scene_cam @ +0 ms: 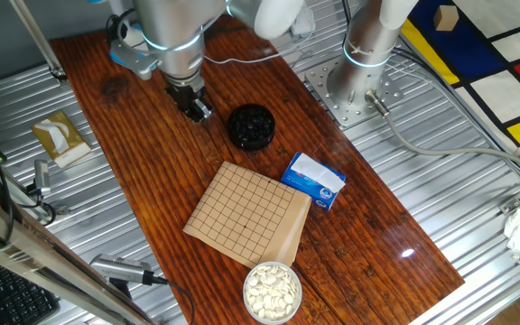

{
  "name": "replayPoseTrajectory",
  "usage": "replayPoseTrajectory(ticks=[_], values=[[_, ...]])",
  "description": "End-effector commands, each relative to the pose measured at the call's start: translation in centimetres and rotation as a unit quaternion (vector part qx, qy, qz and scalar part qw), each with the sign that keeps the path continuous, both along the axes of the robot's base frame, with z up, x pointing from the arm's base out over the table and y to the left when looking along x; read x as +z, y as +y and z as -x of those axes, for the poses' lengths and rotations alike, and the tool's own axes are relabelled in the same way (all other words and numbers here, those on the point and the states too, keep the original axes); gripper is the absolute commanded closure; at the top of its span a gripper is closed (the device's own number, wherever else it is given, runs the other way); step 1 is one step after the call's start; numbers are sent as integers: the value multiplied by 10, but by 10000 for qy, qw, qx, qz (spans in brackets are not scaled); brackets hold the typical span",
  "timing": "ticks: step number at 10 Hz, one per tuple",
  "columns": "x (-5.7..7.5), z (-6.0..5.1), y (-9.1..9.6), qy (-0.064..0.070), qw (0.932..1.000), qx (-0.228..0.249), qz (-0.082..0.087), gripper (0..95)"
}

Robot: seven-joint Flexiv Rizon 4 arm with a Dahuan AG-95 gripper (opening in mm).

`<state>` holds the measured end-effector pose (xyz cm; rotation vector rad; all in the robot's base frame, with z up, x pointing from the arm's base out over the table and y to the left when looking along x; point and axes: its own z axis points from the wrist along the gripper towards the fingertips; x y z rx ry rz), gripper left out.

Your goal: Turn on the desk lamp by pressing the button

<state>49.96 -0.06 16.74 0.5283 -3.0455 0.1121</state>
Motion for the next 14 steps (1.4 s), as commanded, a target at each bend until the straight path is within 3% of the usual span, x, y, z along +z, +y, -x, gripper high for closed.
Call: replayPoseTrajectory(ticks=[1, 2, 3, 5, 7, 8, 14], values=[[-2, 0, 0, 66, 10000, -22, -11, 950], [-3, 0, 0, 87, 10000, -41, -5, 950], [-4, 1, 0, 199, 9998, -88, 42, 950], [-13, 3, -1, 494, 9968, -150, 603, 950], [-24, 6, -3, 685, 9935, -163, 899, 950], [-28, 9, -6, 713, 9919, -112, 1049, 950], [-30, 24, -37, 637, 9921, -5, 1083, 950]])
